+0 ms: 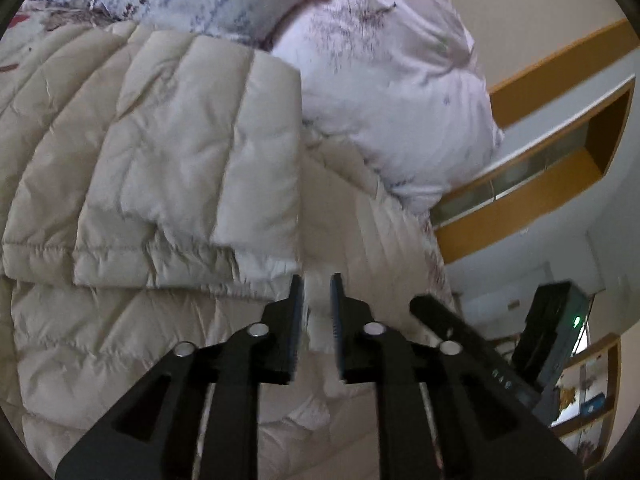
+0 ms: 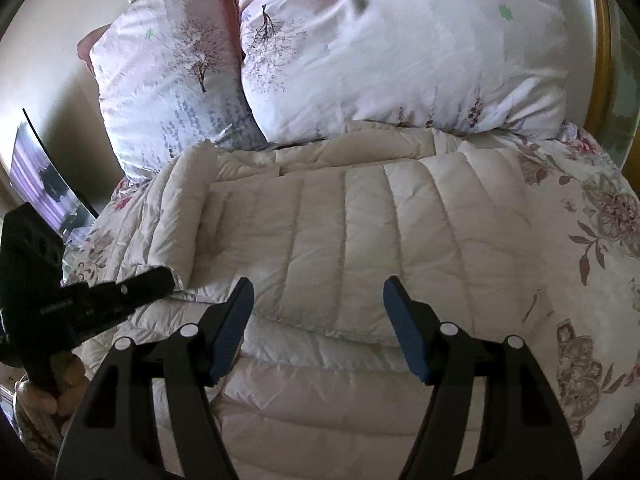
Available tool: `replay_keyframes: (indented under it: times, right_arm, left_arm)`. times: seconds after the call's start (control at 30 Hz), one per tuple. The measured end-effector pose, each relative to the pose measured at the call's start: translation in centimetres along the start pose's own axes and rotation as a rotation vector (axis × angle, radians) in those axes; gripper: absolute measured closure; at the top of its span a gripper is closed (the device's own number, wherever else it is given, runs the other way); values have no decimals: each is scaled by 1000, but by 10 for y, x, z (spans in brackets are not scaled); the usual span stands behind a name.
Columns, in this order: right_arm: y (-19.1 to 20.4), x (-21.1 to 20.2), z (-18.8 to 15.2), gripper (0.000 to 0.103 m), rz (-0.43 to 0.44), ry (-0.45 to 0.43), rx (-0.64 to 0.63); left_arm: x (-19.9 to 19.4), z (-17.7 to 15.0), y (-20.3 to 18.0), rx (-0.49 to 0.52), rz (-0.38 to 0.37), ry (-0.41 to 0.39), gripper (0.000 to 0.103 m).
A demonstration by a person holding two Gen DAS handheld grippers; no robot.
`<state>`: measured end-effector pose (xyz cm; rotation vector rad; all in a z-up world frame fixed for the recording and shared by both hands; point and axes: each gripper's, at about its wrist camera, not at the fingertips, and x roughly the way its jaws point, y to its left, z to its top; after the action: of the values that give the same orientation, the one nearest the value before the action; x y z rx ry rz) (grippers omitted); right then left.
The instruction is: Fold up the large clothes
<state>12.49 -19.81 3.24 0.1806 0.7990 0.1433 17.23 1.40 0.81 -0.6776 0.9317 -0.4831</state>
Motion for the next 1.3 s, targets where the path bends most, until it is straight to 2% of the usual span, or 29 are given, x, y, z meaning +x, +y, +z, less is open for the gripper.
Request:
replay_keyframes:
  times: [0.03,0.07,0.1,0.2,0.23,0.27,0.37,0.43,0.5,0.63,0.8,0.83,0.87,0.9,0.93,1.03,1.17,1.3]
  right_arm:
    - [2,-1,0,36,-3,-6,-11]
    - [4,-2,0,36,-3,-14,-26]
    - [8,-3,0,36,-2,-23,-44]
    - [36,-7,-2,36,15,-72,-177]
    - [46,-8,-3,36,21,-83,-216]
    - [62,-8,-5,36,32,-99,-279]
    - [106,-3,-13,38,49,-138,-462]
    - [136,4,-20,43,70,-151,-586]
    - [162,17,-25,47,76,-151,-688]
    - [191,44,-24,52,30,-129,-780]
    - [197,79,-17,52,-45,-85,-775]
    - [198,84,-16,56,-70,-89,-775]
    - [197,88,-15,62,-89,-87,-764]
    - [194,89,-15,81,-93,-79,-747]
    - [189,92,-13,96,-82,-56,-713]
    - [173,85,-6,100,-33,-54,-605]
    - [143,55,3,100,24,-115,-448]
    - [96,21,10,100,91,-165,-258]
  left_arm:
    - [-2,-1,0,5,3,-1,55]
    - [-7,-4,2,9,3,-8,36]
    - [-18,-5,5,16,1,-26,31]
    - [-50,-13,12,42,-7,-64,31]
    - [-62,-16,16,58,12,-89,31]
    - [-70,-17,18,73,40,-107,31]
    - [-94,-29,29,149,210,-165,31]
    - [-103,-38,39,178,271,-170,31]
    - [-107,-45,49,183,300,-170,31]
    - [-107,-53,60,179,321,-170,31]
    - [-99,-56,69,157,318,-148,31]
    - [-99,-57,70,158,317,-151,31]
    - [-98,-57,70,156,316,-150,31]
    - [-98,-57,71,154,315,-150,31]
    - [-98,-57,71,153,314,-150,31]
    - [-96,-57,70,154,314,-149,31]
    - [-94,-59,69,164,320,-145,30]
    - [-92,-61,65,188,324,-143,29]
